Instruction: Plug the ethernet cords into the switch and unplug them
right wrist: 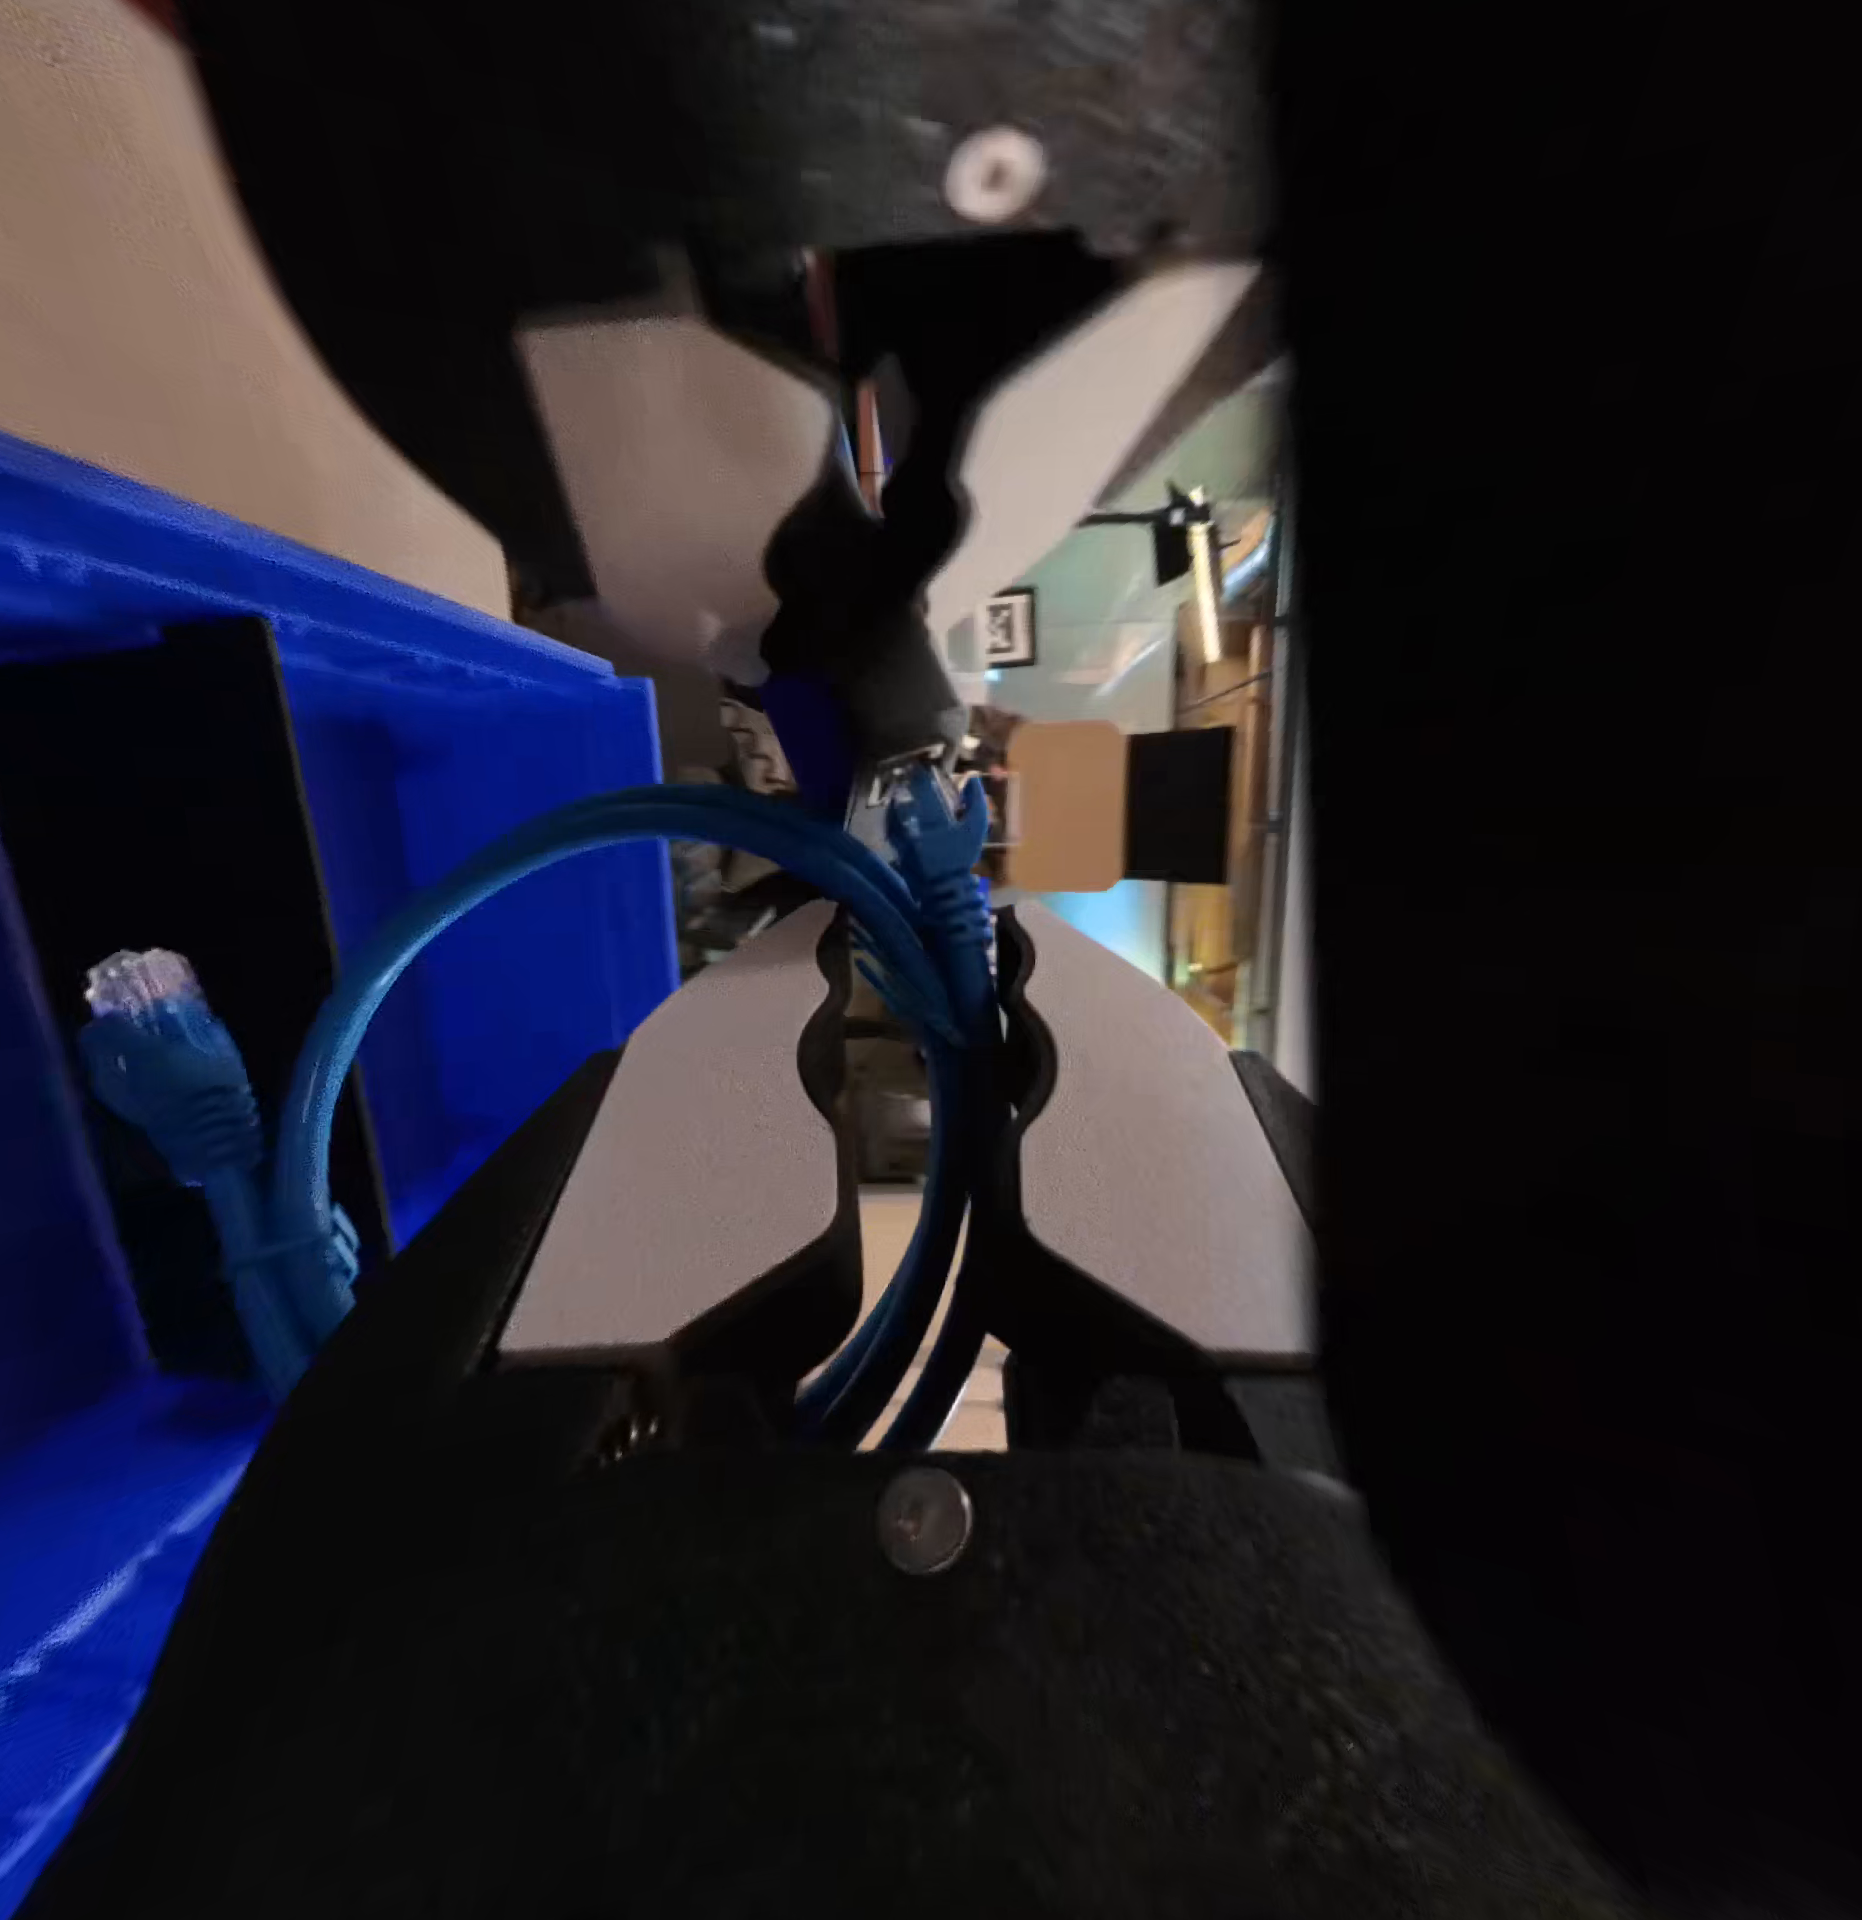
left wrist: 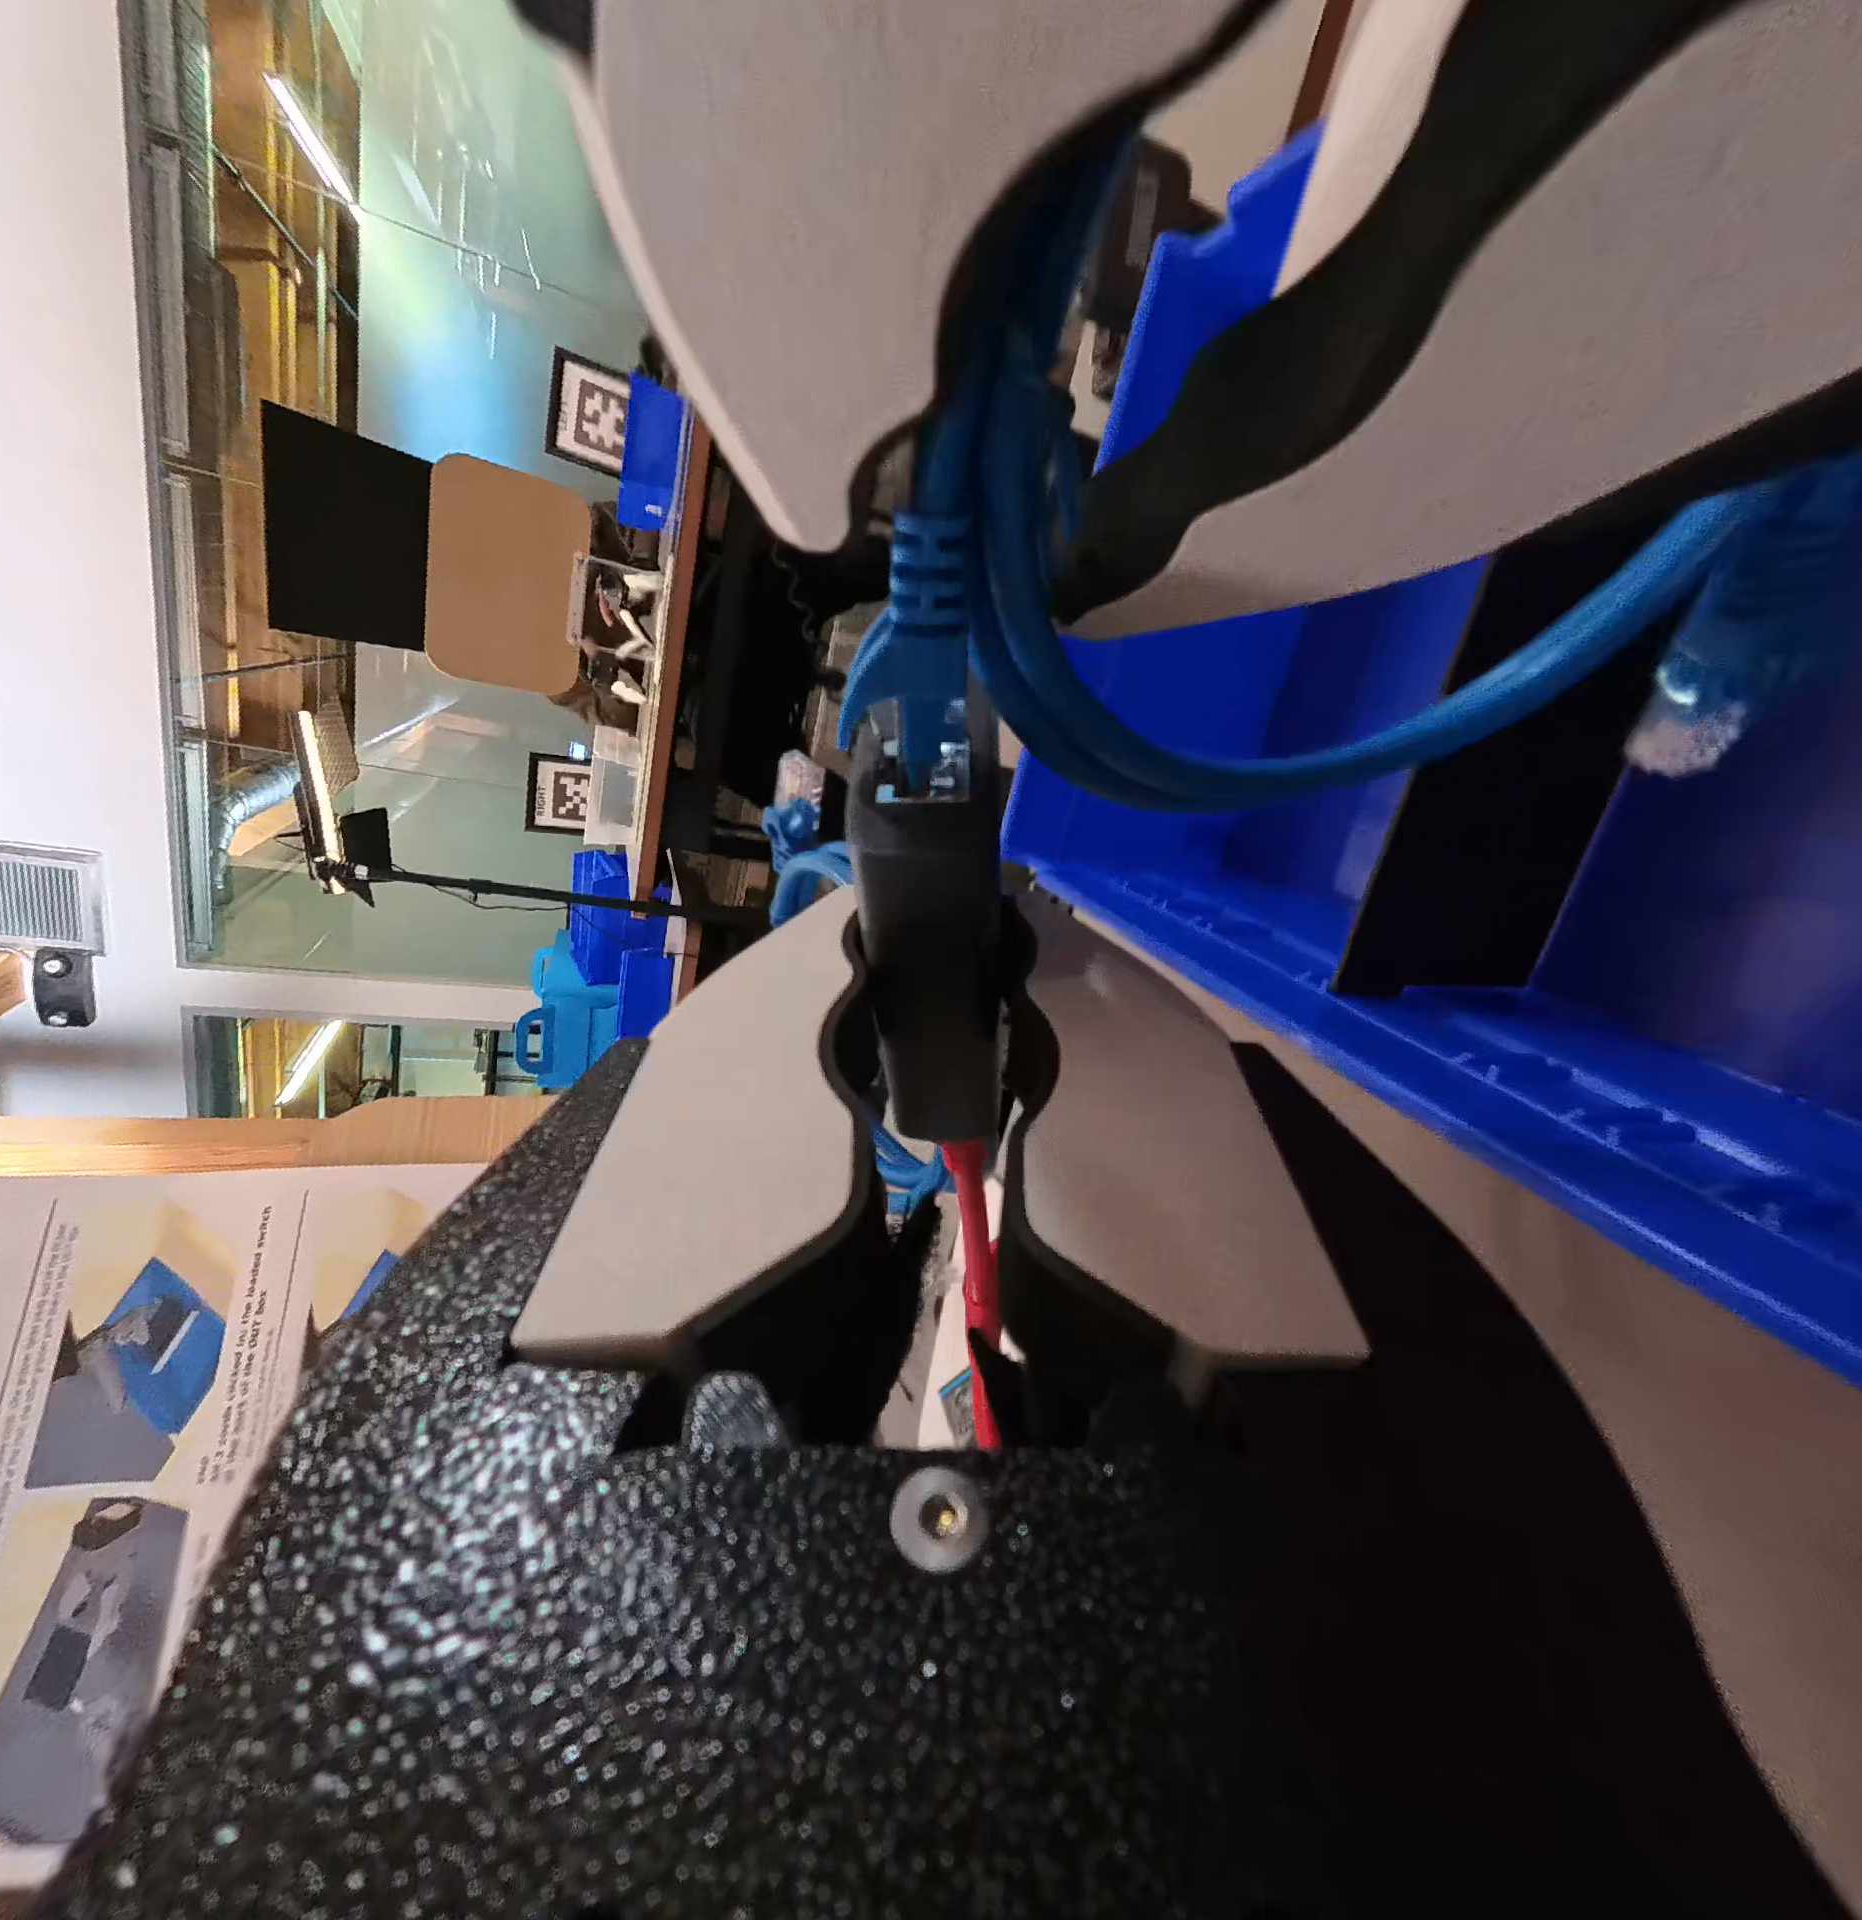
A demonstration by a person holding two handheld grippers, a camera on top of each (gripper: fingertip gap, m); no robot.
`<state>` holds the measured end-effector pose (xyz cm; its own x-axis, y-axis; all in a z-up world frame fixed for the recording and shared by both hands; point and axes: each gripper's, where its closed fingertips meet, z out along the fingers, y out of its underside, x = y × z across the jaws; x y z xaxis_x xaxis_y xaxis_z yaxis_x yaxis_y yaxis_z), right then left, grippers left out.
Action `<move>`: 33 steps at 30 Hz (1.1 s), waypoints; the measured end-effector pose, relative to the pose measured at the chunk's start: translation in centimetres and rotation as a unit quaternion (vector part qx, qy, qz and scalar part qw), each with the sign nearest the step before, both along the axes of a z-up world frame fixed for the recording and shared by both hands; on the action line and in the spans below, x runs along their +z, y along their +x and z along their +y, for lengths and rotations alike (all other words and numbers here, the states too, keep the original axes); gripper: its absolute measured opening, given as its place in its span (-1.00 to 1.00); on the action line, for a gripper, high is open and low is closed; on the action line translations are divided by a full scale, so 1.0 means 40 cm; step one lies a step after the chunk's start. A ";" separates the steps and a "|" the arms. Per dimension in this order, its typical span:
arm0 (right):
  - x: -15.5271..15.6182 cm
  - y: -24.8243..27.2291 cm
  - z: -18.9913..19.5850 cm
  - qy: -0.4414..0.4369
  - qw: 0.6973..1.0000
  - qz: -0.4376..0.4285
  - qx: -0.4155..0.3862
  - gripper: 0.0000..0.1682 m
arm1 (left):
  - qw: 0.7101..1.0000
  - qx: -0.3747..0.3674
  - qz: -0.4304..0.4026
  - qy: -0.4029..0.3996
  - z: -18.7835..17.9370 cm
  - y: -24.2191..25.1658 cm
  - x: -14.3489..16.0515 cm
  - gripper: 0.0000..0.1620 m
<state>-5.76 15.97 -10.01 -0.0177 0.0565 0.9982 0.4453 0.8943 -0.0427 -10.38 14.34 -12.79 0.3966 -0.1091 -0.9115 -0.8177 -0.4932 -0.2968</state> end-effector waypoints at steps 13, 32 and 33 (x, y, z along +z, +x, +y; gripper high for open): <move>-0.011 -0.012 0.015 -0.003 0.999 0.010 0.037 -0.79 | 0.999 -0.044 -0.008 0.004 -0.014 0.028 0.015 -0.73; 0.064 0.071 0.113 -0.191 0.973 0.107 0.079 -0.82 | 0.938 -0.234 -0.023 0.255 -0.241 0.071 0.266 -0.26; 0.073 0.077 0.115 -0.208 0.967 0.119 0.086 -0.82 | 0.929 -0.232 -0.051 0.282 -0.261 0.043 0.283 -0.28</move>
<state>-2.69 20.59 -7.09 0.1641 0.4700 0.8673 0.2248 0.8383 -0.4968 -8.65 3.89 -1.47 0.5139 0.1940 -0.8356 -0.8568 0.1641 -0.4888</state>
